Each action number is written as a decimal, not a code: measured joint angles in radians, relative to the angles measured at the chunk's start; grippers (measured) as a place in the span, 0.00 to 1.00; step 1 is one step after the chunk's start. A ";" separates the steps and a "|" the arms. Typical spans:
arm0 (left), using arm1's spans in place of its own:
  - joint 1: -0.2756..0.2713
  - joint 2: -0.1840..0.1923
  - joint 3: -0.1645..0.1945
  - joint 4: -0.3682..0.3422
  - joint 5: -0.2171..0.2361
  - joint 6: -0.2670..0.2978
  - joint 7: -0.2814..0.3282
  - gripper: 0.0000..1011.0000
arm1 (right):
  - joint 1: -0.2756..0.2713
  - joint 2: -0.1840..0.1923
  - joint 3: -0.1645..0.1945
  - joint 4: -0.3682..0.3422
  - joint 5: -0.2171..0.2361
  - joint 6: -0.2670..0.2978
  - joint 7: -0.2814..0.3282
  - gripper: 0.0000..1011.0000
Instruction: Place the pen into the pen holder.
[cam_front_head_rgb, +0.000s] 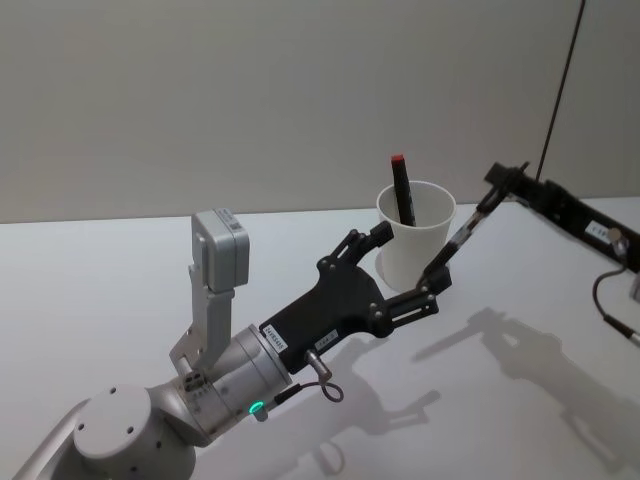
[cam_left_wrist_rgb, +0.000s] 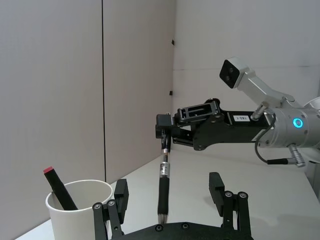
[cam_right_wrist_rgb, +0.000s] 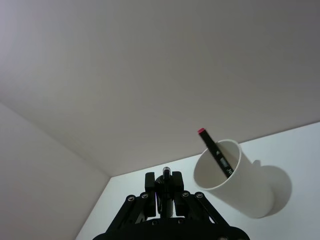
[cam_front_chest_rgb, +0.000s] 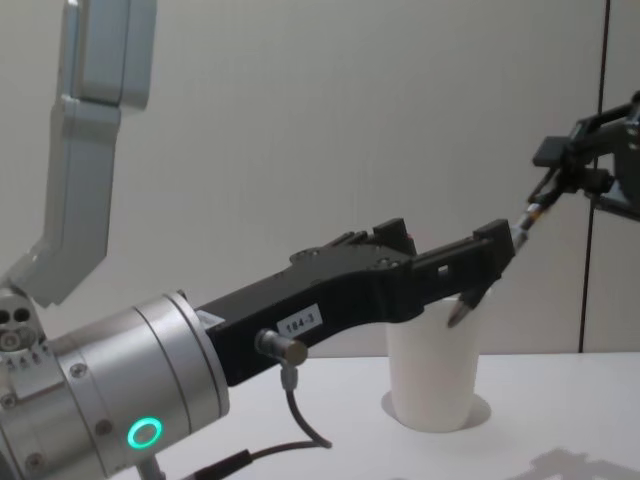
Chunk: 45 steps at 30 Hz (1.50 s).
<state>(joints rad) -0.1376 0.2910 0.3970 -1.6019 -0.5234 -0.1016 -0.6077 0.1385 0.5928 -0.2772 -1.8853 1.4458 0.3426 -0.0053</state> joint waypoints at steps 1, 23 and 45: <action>0.000 0.000 0.000 0.000 0.000 0.000 0.000 0.99 | 0.002 0.001 0.001 0.005 -0.015 -0.014 -0.002 0.18; 0.000 0.000 0.000 0.000 0.000 0.000 0.000 0.99 | 0.117 -0.064 -0.022 0.145 -0.342 -0.195 0.044 0.18; 0.000 0.000 0.000 0.000 0.000 0.000 0.000 0.99 | 0.208 -0.133 -0.052 0.246 -0.535 -0.284 0.209 0.18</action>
<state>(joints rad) -0.1376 0.2909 0.3970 -1.6019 -0.5233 -0.1015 -0.6076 0.3470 0.4603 -0.3293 -1.6396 0.9104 0.0582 0.2035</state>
